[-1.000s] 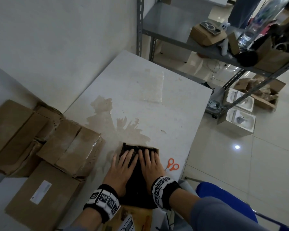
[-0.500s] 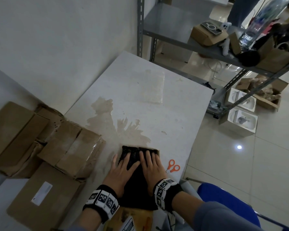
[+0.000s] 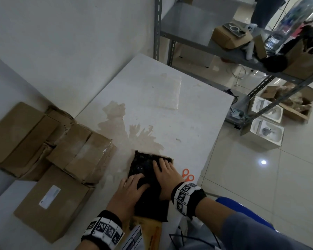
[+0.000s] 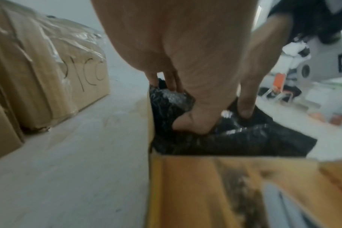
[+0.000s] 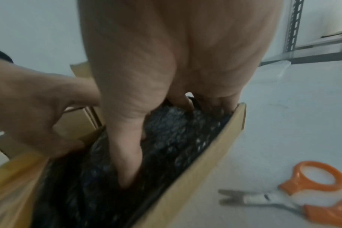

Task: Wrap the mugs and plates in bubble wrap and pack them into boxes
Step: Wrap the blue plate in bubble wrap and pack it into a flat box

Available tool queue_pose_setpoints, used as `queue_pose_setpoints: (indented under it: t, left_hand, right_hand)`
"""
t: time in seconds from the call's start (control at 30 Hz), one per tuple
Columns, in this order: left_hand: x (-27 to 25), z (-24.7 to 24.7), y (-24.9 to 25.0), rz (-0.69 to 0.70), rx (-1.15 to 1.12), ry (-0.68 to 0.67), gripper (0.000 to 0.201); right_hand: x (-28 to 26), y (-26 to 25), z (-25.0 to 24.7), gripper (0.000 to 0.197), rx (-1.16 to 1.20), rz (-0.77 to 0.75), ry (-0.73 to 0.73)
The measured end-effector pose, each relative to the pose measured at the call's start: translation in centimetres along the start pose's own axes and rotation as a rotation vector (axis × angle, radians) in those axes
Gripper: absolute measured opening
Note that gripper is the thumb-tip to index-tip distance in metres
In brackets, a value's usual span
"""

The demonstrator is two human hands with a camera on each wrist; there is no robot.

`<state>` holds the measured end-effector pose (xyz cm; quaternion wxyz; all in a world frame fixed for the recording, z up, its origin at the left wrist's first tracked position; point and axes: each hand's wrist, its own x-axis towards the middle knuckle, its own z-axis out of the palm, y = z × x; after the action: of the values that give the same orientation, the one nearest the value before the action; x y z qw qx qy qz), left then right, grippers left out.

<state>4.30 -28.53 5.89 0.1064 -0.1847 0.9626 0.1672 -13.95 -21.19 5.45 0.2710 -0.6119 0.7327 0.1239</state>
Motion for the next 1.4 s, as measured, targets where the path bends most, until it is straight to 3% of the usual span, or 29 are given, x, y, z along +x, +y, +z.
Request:
queue_pose_setpoints:
  t: [0.13,0.33,0.53,0.63,0.8,1.0,1.1,1.2,1.3,1.4]
  left_hand:
    - [0.6,-1.5,0.5,-0.135,-0.179,0.048,0.056]
    - [4.0,-2.5,1.6,-0.388,-0.222,-0.006,0.078]
    - [5.8,-1.1,1.8,-0.418,-0.194,-0.007,0.093]
    - [6.3,-0.5,1.7,-0.398,-0.175,0.004,0.090]
    - [7.4,0.5,0.7,-0.428,-0.194,-0.105,0.104]
    - [8.1,0.2,0.9,-0.452,-0.219,-0.162,0.106]
    - [7.4,0.3,0.8,-0.427,-0.236,-0.138,0.104]
    - [6.5,0.9,1.1,-0.408,-0.362,-0.002,0.093]
    - [5.0,2.1,2.1,-0.478,-0.406,0.127,0.082]
    - [3.6,2.1,3.9,-0.666,-0.403,0.125,0.076]
  right_hand:
    - [-0.2,-0.1,-1.3,0.073,0.229,-0.027,0.151]
    - [1.2,-0.7,-0.7,0.101,0.262,0.007,0.157]
    - [1.1,-0.7,0.6,0.122,0.313,0.045,0.081]
    - [1.7,-1.0,0.2,0.122,0.298,0.047,0.125]
    - [2.1,-1.1,-0.5,0.118,0.205,0.072,0.091]
    - [3.4,-2.1,-2.1,0.095,0.010,0.070,-0.011]
    - [4.3,-2.2,-2.8,0.096,-0.107,0.043,-0.053]
    - [4.7,-2.0,-3.2,0.106,-0.163,-0.007,-0.117]
    - [5.2,-2.0,-4.6,0.074,-0.223,-0.068,-0.173]
    - [5.8,-2.0,-7.1,0.032,-0.274,-0.191,-0.256]
